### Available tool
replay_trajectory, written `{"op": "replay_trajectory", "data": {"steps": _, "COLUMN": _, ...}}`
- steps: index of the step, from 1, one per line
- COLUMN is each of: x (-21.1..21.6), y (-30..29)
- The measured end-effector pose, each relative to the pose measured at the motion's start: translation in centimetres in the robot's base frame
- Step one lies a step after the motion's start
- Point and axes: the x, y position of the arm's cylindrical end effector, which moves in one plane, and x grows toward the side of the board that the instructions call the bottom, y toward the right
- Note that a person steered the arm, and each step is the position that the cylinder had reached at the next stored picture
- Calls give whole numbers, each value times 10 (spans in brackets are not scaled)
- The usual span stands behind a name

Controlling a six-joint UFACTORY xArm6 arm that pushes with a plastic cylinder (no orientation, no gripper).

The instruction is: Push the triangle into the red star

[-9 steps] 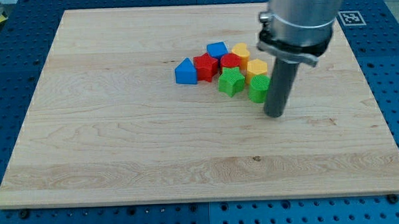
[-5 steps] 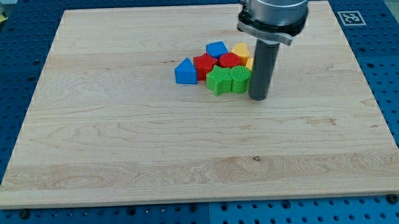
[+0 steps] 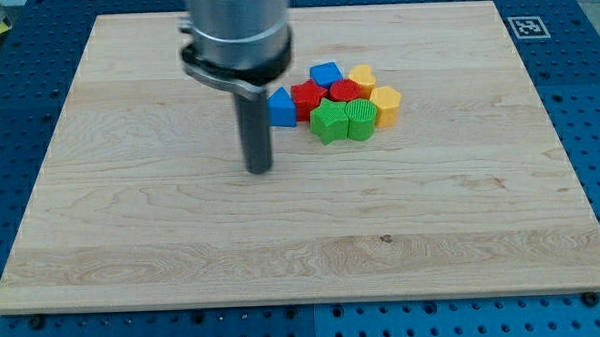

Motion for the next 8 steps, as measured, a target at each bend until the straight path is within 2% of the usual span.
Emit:
{"op": "replay_trajectory", "data": {"steps": 1, "x": -38, "y": -12}}
{"op": "replay_trajectory", "data": {"steps": 3, "x": -71, "y": -5}}
{"op": "replay_trajectory", "data": {"steps": 4, "x": -84, "y": 17}}
{"op": "replay_trajectory", "data": {"steps": 6, "x": -62, "y": 53}}
{"op": "replay_trajectory", "data": {"steps": 8, "x": -53, "y": -3}}
